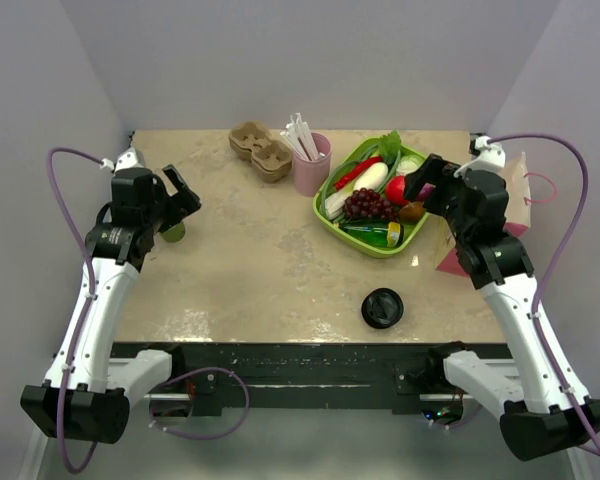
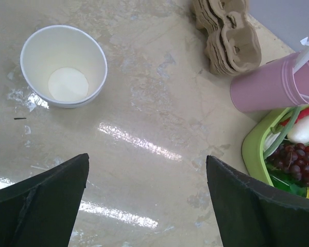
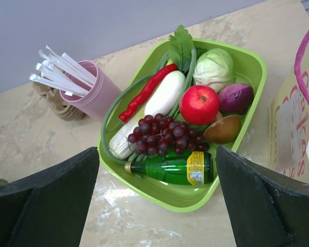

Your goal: Pack the takeout coffee

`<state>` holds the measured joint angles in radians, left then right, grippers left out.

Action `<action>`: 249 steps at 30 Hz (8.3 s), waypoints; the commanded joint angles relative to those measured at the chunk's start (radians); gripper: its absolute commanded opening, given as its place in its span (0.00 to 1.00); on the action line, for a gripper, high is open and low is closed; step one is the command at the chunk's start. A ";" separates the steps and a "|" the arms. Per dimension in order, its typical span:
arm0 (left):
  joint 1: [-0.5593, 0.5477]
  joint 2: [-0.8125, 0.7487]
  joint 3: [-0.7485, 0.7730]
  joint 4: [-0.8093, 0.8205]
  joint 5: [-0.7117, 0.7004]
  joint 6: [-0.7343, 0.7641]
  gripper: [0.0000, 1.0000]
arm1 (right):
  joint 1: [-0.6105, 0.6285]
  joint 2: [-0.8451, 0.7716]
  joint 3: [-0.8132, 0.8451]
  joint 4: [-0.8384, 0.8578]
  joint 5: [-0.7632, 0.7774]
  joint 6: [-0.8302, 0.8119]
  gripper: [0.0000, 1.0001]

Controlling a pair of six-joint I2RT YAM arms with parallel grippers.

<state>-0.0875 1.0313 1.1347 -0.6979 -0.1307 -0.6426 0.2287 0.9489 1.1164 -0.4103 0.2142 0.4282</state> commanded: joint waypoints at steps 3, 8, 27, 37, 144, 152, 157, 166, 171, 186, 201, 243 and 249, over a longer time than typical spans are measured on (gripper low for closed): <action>0.000 -0.007 0.028 -0.017 -0.163 -0.035 1.00 | 0.001 -0.067 -0.033 0.044 -0.036 -0.054 0.98; 0.060 0.055 0.071 -0.092 -0.255 -0.089 1.00 | 0.000 -0.085 -0.078 0.100 -0.150 -0.088 0.98; 0.250 0.372 0.203 -0.104 -0.218 -0.126 0.71 | 0.001 -0.091 -0.076 0.059 -0.122 -0.089 0.98; 0.272 0.432 0.186 -0.103 -0.244 -0.144 0.49 | 0.000 -0.055 -0.044 0.008 -0.099 -0.088 0.98; -0.087 0.224 -0.107 -0.003 0.028 -0.020 0.00 | 0.395 0.387 0.223 0.171 -0.319 -0.278 0.98; -0.191 0.188 -0.228 0.020 0.152 -0.005 0.00 | 0.422 0.386 0.200 -0.098 -0.018 -0.180 0.98; -0.280 0.248 -0.227 -0.020 0.103 -0.038 0.03 | 0.420 0.271 0.087 -0.283 0.010 -0.043 0.98; -0.327 0.174 -0.081 -0.029 0.111 -0.026 0.90 | 0.425 0.139 -0.091 -0.532 -0.134 0.026 0.84; -0.327 0.154 -0.029 0.001 0.083 0.017 1.00 | 0.445 0.100 -0.196 -0.487 -0.268 0.003 0.59; -0.327 0.158 -0.019 -0.003 0.032 0.015 1.00 | 0.471 0.182 -0.303 -0.384 -0.233 0.038 0.31; -0.327 0.159 -0.067 0.021 0.060 -0.011 1.00 | 0.472 0.228 -0.316 -0.360 -0.200 0.043 0.18; -0.327 0.150 -0.076 0.155 0.299 0.031 1.00 | 0.472 0.045 -0.146 -0.493 -0.168 -0.072 0.00; -0.328 0.122 -0.107 0.329 0.440 0.077 1.00 | 0.474 -0.019 -0.045 -0.403 -0.309 -0.132 0.00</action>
<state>-0.4088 1.1980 1.0485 -0.5598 0.1471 -0.6231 0.6956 0.9749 0.9638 -0.8925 -0.0006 0.3557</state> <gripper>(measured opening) 0.994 0.007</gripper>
